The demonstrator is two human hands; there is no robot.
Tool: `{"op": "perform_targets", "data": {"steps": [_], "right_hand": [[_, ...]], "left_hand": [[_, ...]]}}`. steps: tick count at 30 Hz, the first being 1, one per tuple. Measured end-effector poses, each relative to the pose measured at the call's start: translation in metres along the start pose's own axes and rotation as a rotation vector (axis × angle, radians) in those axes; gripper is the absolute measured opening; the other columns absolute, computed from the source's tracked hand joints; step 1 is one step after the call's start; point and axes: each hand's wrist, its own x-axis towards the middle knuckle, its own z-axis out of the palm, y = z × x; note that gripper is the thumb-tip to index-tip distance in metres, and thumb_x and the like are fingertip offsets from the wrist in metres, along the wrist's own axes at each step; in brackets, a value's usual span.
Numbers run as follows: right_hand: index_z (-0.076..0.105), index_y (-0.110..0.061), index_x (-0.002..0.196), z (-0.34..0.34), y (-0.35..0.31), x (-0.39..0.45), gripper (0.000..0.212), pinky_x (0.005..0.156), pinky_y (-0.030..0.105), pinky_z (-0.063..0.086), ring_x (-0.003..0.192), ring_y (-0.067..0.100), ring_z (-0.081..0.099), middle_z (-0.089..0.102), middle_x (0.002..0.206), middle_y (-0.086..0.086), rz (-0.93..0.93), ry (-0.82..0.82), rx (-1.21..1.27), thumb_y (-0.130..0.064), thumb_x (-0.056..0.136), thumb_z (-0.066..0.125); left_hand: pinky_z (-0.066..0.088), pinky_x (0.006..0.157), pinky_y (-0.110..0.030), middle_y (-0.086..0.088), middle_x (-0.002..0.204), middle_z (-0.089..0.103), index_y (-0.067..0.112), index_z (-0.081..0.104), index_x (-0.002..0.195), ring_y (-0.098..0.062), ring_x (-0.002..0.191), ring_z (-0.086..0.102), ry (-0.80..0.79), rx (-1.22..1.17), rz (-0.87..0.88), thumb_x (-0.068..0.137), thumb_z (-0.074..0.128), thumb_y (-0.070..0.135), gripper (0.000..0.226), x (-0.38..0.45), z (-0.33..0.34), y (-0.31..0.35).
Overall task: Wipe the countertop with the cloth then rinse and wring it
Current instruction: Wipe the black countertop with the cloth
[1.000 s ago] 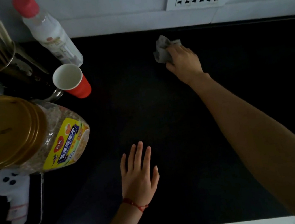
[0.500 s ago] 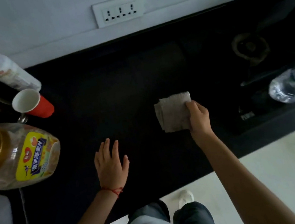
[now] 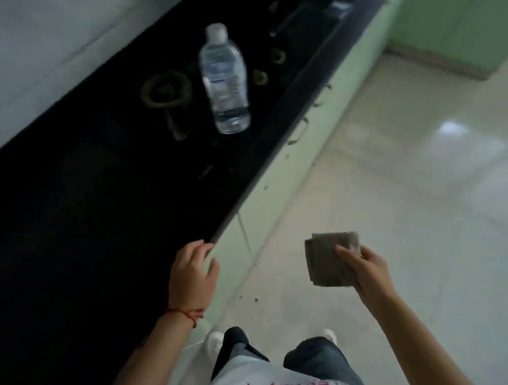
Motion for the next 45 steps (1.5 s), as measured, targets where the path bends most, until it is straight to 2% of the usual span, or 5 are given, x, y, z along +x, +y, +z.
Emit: {"op": "perform_targets", "data": {"steps": [11, 16, 22, 37, 45], "right_hand": [[0.058, 0.003, 0.097, -0.263, 0.062, 0.014, 0.026, 0.06, 0.034, 0.049, 0.084, 0.03, 0.057, 0.059, 0.098, 0.02, 0.27, 0.632, 0.179, -0.009, 0.077, 0.069], [0.057, 0.004, 0.103, -0.307, 0.045, 0.058, 0.032, 0.076, 0.04, 0.051, 0.087, 0.033, 0.059, 0.06, 0.102, 0.023, 0.347, 0.667, 0.239, -0.009, 0.076, 0.07], [0.059, -0.004, 0.083, -0.345, -0.031, 0.16, 0.015, 0.041, 0.02, 0.054, 0.079, 0.03, 0.061, 0.062, 0.093, 0.017, 0.261, 0.645, 0.245, -0.011, 0.076, 0.071], [0.056, 0.006, 0.106, -0.482, -0.184, 0.338, 0.034, 0.079, 0.041, 0.05, 0.087, 0.032, 0.057, 0.06, 0.107, 0.026, 0.342, 0.843, 0.275, -0.009, 0.078, 0.069], [0.056, 0.008, 0.112, -0.564, -0.279, 0.484, 0.04, 0.077, 0.037, 0.047, 0.087, 0.031, 0.057, 0.06, 0.11, 0.025, 0.349, 0.824, 0.209, -0.009, 0.077, 0.07]], "left_hand": [[0.043, 0.073, -0.025, -0.018, 0.092, 0.072, 0.005, 0.07, 0.087, -0.029, 0.089, 0.065, -0.586, 0.002, -0.174, 0.085, 0.057, 0.016, 0.017, 0.019, 0.152, 0.138], [0.048, 0.077, -0.033, -0.017, 0.081, 0.067, 0.006, 0.062, 0.072, -0.028, 0.079, 0.064, -0.637, -0.076, -0.376, 0.086, 0.052, 0.006, 0.017, 0.058, 0.191, 0.156], [0.042, 0.07, -0.028, -0.016, 0.081, 0.067, 0.006, 0.062, 0.069, -0.026, 0.073, 0.061, -0.689, -0.025, -0.471, 0.087, 0.053, 0.008, 0.02, 0.126, 0.242, 0.189], [0.05, 0.083, -0.036, -0.02, 0.086, 0.071, 0.004, 0.069, 0.08, -0.026, 0.081, 0.064, -0.807, -0.06, -0.062, 0.087, 0.053, 0.015, 0.02, 0.395, 0.396, 0.508], [0.05, 0.081, -0.035, -0.014, 0.077, 0.065, 0.012, 0.062, 0.072, -0.022, 0.074, 0.06, -0.732, -0.105, -0.078, 0.087, 0.053, 0.013, 0.018, 0.504, 0.472, 0.625]]}}
